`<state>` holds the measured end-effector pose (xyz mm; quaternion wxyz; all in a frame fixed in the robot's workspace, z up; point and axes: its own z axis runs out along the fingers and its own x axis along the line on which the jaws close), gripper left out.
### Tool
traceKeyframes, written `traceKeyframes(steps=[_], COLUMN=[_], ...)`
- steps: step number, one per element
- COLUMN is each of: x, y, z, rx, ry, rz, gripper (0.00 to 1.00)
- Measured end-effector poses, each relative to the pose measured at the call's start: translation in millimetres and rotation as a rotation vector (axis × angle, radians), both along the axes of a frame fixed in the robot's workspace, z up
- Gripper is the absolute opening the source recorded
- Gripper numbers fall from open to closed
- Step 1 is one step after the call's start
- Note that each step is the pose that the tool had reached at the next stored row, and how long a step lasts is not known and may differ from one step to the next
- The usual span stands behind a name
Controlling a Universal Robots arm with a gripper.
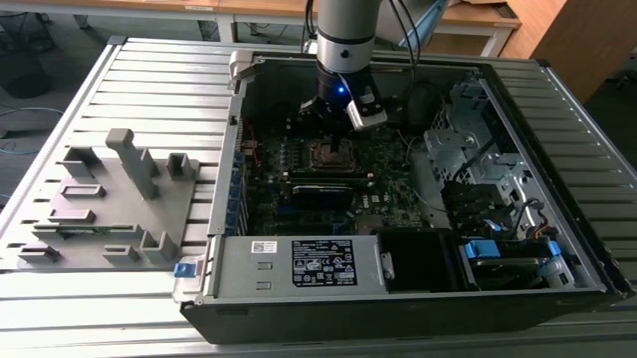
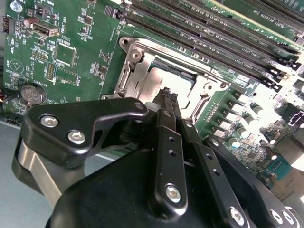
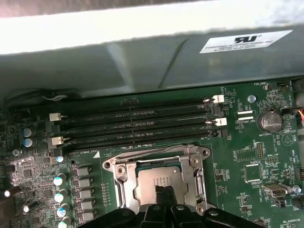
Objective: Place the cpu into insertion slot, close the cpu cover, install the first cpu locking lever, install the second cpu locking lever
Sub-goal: 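Install the first cpu locking lever, then install the second cpu locking lever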
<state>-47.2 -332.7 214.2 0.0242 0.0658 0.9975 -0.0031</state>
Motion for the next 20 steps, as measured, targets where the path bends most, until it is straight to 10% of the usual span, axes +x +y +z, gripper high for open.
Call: traceKeyframes(steps=[20], x=[0.0], y=[0.0], z=[2.3], rx=[0.0041], ry=[0.0], rz=[0.0], gripper=[0.11])
